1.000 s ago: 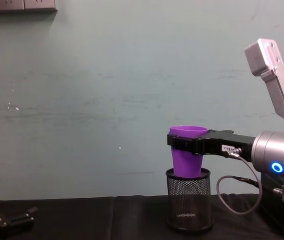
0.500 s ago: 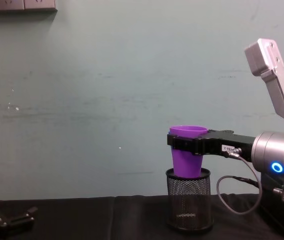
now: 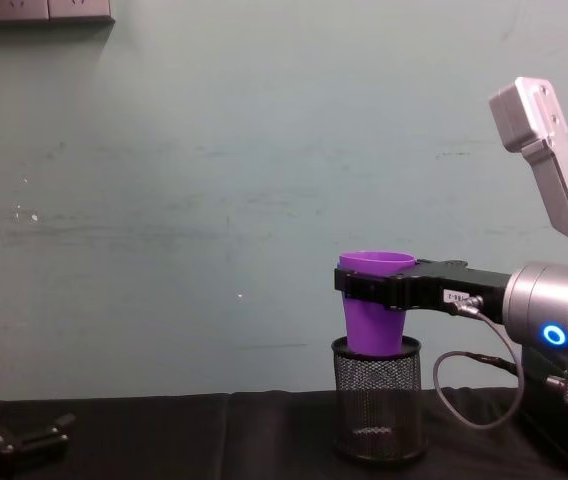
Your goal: Pick up one cup with a gripper and tap it against the other cup.
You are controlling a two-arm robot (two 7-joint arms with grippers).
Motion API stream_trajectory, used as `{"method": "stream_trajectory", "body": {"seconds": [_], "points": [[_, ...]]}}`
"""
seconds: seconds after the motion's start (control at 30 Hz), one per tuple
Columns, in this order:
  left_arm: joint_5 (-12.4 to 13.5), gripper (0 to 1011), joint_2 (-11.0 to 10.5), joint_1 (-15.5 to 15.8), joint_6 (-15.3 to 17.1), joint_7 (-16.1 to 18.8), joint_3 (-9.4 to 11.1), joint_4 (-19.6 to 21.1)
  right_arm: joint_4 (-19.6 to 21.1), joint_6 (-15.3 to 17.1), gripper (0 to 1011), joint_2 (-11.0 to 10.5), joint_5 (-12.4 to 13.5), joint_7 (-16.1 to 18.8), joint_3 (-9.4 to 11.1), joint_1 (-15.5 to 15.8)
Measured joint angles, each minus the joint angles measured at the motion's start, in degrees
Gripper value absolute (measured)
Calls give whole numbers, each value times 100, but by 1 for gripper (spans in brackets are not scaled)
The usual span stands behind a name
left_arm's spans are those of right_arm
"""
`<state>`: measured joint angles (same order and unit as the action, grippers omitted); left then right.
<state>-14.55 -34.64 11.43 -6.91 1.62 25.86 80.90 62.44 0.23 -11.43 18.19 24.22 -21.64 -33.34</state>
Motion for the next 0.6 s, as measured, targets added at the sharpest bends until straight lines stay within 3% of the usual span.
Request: {"method": "stream_trajectory", "body": {"seconds": [0.6], "points": [[0, 1000, 0, 0, 0, 0, 0, 0, 0, 0, 736, 0, 0, 0, 0, 0]]}}
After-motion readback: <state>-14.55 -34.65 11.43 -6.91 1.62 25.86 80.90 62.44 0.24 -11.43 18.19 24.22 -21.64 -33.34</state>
